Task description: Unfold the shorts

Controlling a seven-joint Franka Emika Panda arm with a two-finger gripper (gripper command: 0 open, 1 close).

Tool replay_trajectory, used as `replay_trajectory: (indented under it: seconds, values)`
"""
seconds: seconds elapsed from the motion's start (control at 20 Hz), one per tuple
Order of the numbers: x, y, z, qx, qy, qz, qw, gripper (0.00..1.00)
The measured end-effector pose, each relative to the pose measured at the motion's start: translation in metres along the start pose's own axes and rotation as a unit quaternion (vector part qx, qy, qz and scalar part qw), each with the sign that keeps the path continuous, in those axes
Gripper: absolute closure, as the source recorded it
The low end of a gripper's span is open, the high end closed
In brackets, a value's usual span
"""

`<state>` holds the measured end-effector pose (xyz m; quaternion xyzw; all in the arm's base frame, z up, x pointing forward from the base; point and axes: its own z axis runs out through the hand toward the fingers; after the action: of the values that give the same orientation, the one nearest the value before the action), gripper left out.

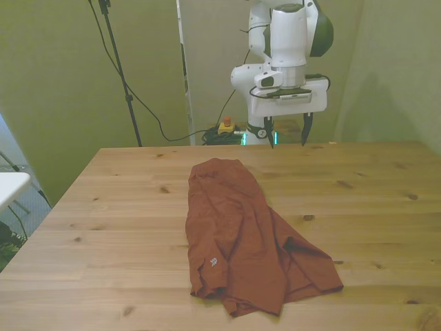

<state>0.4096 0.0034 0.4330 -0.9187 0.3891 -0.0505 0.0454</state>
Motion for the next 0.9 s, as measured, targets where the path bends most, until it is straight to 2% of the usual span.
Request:
replay_trajectory:
  seconds: [0.2, 0.35, 0.45, 0.6, 0.75, 0.9]
  values:
    - [0.008, 0.006, 0.006, -0.009, 0.001, 0.01, 0.9999, 0.0]
    - [0.048, 0.033, 0.01, -0.012, -0.003, 0.048, 0.9988, 0.0]
    - [0.077, 0.058, 0.011, -0.016, -0.002, 0.068, 0.9975, 0.0]
    - [0.133, 0.109, 0.002, 0.003, -0.014, 0.103, 0.9946, 0.0]
    - [0.186, 0.162, -0.006, 0.025, -0.057, 0.135, 0.9889, 0.0]
    - [0.226, 0.205, 0.005, 0.048, -0.098, 0.157, 0.9816, 0.0]
